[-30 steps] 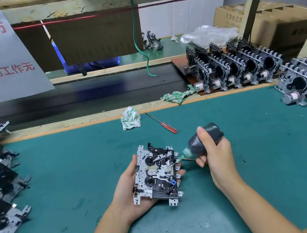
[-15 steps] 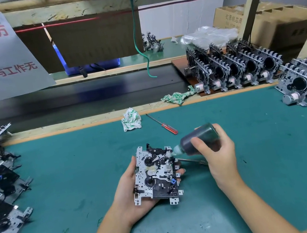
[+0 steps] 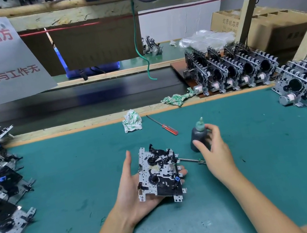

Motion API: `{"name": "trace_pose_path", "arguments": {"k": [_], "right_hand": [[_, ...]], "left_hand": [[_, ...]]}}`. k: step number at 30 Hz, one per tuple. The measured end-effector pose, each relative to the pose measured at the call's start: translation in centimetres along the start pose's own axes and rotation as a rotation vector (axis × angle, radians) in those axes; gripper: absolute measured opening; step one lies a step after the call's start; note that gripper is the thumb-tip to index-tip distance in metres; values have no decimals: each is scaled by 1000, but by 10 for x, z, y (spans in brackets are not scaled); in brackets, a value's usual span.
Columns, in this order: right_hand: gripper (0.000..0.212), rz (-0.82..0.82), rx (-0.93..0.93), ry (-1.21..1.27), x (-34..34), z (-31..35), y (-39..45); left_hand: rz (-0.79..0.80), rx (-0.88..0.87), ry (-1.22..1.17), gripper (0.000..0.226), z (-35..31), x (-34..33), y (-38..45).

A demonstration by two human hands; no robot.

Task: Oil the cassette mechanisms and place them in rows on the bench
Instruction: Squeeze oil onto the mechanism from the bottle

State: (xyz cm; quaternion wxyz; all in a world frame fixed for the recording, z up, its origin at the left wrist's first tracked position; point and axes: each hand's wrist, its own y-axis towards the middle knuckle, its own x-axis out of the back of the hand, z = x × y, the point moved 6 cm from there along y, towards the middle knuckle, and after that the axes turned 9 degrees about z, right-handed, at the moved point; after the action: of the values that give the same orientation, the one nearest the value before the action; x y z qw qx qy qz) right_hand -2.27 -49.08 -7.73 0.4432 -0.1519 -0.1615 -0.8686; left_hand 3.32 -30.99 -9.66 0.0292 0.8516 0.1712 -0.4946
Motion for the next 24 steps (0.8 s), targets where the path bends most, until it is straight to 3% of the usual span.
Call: {"name": "trace_pose_path", "arguments": {"k": [1,3,5,6,8,11,13,16,20,22,24], "right_hand": [[38,19,-10,-51,-3,1,-1],[44,-114,76,-166,4,14,-8],[40,-291,313,-248,18,44,-21],[35,-283,428,-304,22,59,-27],[36,-70,556,-494,17,76,-35],[50,357,492,-867,-3,65,-50],[48,497,483,-959,-9,53,-63],[45,487,530,-955,-6,51,-75],[60,498,481,-907,-6,41,-83],[60,468,437,-834,-7,36,-85],[54,389,476,-858,-9,38,-87]], "left_hand": [[19,7,-4,97,1,-2,0],[61,38,8,96,2,-4,-1],[110,76,13,94,4,-8,-2],[125,97,15,93,5,-9,-2],[116,136,55,89,6,-10,-5],[12,223,199,73,5,-3,-10],[-90,295,351,63,1,2,-14],[-242,371,617,63,-10,6,-16],[-165,415,883,82,-19,1,-32],[-338,320,1083,89,-34,3,-38],[-596,231,1626,96,-48,-2,-51]]}}
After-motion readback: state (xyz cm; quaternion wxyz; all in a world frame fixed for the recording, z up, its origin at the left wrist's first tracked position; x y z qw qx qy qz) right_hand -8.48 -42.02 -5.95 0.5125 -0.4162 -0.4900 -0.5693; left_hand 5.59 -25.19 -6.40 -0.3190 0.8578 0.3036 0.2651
